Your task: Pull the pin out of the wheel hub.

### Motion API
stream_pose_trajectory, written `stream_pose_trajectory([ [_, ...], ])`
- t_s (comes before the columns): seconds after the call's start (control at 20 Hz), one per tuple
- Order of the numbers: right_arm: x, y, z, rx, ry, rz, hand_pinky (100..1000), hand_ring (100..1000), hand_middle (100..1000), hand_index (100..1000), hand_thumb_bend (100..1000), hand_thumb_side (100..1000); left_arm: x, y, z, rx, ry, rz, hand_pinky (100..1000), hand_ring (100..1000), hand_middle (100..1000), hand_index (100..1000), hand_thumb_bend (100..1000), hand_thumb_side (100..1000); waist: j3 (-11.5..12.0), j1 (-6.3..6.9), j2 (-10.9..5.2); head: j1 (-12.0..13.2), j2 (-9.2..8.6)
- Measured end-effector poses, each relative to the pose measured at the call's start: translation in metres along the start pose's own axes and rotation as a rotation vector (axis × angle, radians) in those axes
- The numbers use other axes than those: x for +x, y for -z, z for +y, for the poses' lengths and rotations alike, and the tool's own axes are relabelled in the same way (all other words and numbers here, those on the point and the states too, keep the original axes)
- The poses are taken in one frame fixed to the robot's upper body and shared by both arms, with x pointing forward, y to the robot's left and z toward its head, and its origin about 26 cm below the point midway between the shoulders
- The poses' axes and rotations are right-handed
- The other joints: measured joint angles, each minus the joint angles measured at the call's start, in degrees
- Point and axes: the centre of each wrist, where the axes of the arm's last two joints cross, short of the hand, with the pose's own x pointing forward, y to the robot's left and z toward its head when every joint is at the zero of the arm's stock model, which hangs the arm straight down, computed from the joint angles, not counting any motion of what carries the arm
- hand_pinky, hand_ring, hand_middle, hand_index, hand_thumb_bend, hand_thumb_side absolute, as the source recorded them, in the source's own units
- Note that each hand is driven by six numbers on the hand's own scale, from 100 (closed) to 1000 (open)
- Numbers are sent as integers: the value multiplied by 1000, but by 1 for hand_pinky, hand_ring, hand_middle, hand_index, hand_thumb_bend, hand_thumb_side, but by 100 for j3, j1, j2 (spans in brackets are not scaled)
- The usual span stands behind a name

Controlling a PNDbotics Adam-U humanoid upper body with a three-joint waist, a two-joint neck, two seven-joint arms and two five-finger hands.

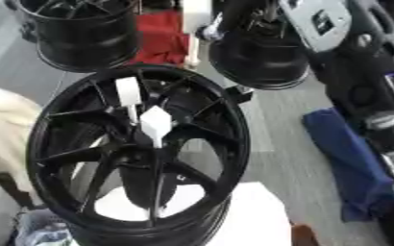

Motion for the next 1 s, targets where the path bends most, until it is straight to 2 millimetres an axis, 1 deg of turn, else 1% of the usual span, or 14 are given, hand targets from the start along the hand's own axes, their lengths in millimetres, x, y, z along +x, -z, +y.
stream_pose_trajectory([
  [0.05,-11,-8,-2,-30,13,32,467,505,506,616,334,221,0,-1,1,5,1,0,562,553,644,865,100,884,-28,3,10,39,0],
  [0.15,-34,-23,-5,-88,41,110,465,503,502,615,329,216,1,-3,2,14,3,-1,562,553,644,865,100,885,-68,13,44,112,0],
  [0.25,-59,-38,-6,-139,72,203,491,517,508,626,340,224,1,-5,4,23,6,-2,562,553,644,865,100,886,-120,24,81,169,0],
  [0.3,-72,-46,-6,-163,85,253,550,551,533,661,360,237,1,-6,4,25,8,-2,562,553,644,865,100,886,-132,37,91,190,0],
  [0.35,-84,-54,-7,-188,97,302,650,624,602,737,391,258,2,-6,5,29,10,-2,562,553,644,865,100,886,-147,55,105,213,0],
  [0.4,-96,-62,-8,-212,110,352,719,696,681,802,404,281,2,-7,5,32,11,-3,562,553,644,865,100,886,-174,71,124,230,0],
  [0.45,-107,-68,-7,-233,124,402,731,709,706,835,402,287,2,-7,6,35,13,-5,562,553,644,865,100,887,-206,82,152,254,-1],
  [0.55,-129,-77,2,-260,166,496,769,761,772,893,415,298,3,-8,7,42,17,-9,562,554,644,865,100,887,-265,88,191,301,-6],
  [0.65,-150,-83,14,-279,211,587,816,808,823,919,446,325,4,-8,8,46,21,-11,562,554,644,865,100,887,-274,89,212,331,-7],
  [0.75,-166,-88,29,-301,256,664,837,827,842,923,481,364,4,-8,8,46,23,-11,562,554,644,865,100,888,-275,95,217,344,-8],
  [0.85,-176,-93,43,-329,293,726,831,822,840,921,486,381,4,-8,8,46,24,-11,562,555,645,865,100,888,-265,99,218,347,-9],
  [1.0,-184,-105,60,-393,317,789,827,813,832,918,478,376,4,-8,8,44,24,-11,562,555,645,865,100,888,-167,87,218,304,-6],
])
